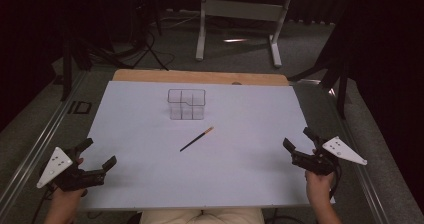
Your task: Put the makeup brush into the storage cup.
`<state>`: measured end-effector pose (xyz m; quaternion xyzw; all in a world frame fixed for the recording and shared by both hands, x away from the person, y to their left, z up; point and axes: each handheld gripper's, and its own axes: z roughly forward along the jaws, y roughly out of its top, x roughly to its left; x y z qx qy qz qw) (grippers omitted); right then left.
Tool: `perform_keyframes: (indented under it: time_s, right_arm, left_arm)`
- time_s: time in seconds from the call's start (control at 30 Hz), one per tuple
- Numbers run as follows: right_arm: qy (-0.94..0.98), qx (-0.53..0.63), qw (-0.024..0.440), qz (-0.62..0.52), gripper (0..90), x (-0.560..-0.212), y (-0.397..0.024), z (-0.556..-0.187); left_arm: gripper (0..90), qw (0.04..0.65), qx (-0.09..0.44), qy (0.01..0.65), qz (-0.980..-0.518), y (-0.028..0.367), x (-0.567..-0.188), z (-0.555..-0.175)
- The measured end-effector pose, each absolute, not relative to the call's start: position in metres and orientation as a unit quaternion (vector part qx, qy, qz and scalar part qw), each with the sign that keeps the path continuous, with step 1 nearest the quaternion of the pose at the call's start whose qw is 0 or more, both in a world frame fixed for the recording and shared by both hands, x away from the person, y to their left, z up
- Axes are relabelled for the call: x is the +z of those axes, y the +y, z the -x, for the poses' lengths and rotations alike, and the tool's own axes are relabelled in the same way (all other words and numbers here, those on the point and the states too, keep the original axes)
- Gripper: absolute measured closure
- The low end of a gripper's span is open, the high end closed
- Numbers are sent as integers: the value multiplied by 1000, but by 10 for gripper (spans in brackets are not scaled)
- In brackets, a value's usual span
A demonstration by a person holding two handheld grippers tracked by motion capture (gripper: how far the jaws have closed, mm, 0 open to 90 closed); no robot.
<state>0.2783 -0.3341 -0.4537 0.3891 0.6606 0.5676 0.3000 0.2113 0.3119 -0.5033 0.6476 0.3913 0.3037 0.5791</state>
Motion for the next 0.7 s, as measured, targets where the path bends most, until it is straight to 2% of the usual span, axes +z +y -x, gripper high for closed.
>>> perform_keyframes:
  time_s: [0.63, 0.7]
  right_arm:
    - [665, 566, 303, -381, 117, -454, -327, -280]
    - [663, 562, 317, -379, 118, -454, -325, -281]
  left_arm:
    - [1, 566, 303, 404, -652, 311, -507, -209]
    - [1, 565, 303, 408, -650, 313, -508, -208]
